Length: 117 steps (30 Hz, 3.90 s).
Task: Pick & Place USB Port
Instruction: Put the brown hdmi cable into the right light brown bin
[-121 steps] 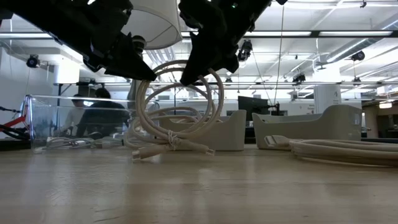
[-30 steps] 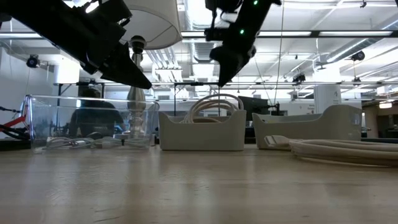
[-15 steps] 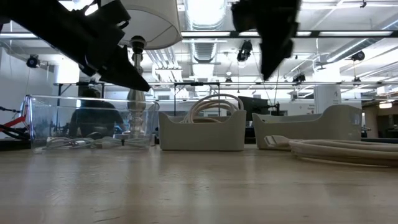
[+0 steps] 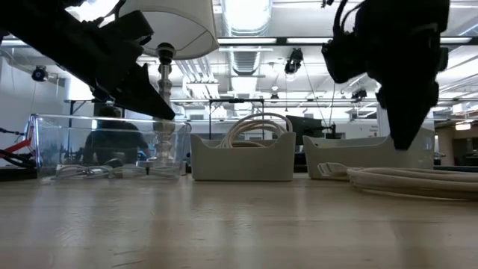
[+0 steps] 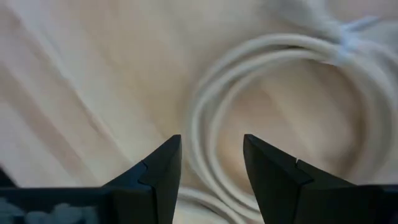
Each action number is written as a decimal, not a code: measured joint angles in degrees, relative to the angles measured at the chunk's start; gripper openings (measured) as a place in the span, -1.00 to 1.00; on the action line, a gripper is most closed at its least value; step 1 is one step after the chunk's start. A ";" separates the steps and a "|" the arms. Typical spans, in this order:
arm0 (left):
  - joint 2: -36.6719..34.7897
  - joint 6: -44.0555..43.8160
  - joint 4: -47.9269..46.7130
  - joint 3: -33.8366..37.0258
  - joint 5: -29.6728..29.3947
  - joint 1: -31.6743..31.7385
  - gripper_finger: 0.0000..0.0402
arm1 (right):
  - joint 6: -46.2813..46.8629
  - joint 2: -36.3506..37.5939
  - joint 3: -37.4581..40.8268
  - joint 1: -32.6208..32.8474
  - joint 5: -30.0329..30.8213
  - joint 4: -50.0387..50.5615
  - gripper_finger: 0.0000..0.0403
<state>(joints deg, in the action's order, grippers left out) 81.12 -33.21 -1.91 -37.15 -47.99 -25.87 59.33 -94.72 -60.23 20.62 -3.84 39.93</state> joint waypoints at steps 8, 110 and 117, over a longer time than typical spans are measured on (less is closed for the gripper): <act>0.00 -0.06 0.36 0.00 0.68 0.00 -0.28 | -2.22 0.00 8.43 1.19 -0.95 -15.31 -0.17; 0.00 0.63 0.85 0.00 0.61 1.52 -0.28 | -2.22 -1.02 -7.41 -11.87 28.83 15.27 -0.26; 0.00 0.63 0.87 0.00 0.61 1.52 -0.28 | 0.16 -1.01 -14.45 -4.44 25.81 21.74 -0.27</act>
<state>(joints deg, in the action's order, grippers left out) 81.12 -32.58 -1.05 -37.15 -47.37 -24.35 59.49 -95.72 -74.69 16.18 21.97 61.67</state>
